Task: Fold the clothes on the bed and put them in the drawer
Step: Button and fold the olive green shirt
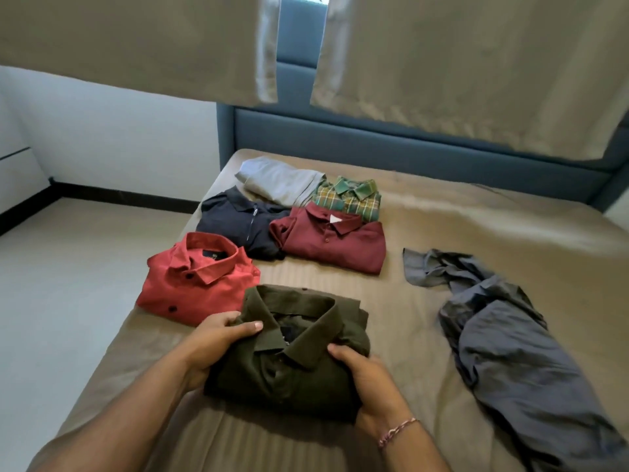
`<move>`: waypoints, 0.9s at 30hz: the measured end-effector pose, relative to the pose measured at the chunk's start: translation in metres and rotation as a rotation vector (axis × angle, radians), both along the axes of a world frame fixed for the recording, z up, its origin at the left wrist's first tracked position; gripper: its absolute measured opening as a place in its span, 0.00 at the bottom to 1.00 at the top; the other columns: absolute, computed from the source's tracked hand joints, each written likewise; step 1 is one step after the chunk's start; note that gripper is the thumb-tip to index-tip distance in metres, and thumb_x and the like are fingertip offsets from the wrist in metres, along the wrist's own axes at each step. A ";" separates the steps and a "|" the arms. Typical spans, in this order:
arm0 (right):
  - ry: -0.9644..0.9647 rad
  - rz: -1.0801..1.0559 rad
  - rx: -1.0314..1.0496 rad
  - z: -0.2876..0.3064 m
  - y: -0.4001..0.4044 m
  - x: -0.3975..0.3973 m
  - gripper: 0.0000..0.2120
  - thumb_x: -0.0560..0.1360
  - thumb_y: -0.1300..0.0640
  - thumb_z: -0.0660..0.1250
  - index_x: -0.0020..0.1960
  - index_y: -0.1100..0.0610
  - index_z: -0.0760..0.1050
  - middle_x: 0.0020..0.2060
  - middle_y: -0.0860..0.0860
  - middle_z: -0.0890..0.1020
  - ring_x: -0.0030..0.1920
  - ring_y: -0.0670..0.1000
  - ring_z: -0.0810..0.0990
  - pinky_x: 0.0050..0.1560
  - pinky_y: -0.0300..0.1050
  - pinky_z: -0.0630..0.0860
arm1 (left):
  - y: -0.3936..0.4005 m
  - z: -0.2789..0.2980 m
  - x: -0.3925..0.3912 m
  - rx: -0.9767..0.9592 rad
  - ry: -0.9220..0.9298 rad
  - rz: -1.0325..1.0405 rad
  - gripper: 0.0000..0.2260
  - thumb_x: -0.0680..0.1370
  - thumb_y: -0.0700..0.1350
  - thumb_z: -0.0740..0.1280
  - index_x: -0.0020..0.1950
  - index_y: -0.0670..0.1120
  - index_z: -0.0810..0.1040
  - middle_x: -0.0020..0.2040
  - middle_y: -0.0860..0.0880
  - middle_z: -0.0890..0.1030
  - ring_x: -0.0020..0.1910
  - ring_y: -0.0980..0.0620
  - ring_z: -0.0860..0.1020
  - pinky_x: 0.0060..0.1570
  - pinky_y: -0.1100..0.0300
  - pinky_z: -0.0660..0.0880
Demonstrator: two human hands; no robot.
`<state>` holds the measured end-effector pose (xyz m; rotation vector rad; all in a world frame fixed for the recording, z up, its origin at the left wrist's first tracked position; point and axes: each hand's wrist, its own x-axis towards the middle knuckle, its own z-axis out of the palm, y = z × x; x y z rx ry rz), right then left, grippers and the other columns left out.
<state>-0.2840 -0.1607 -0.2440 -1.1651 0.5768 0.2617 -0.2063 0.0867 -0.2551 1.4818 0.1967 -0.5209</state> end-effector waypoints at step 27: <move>-0.279 -0.315 -1.571 -0.007 -0.384 0.394 0.37 0.74 0.45 0.74 0.79 0.52 0.65 0.78 0.55 0.67 0.77 0.58 0.66 0.75 0.57 0.67 | -0.433 0.009 0.395 0.929 -1.130 -0.124 0.32 0.80 0.54 0.61 0.83 0.48 0.59 0.81 0.45 0.64 0.79 0.44 0.62 0.77 0.44 0.62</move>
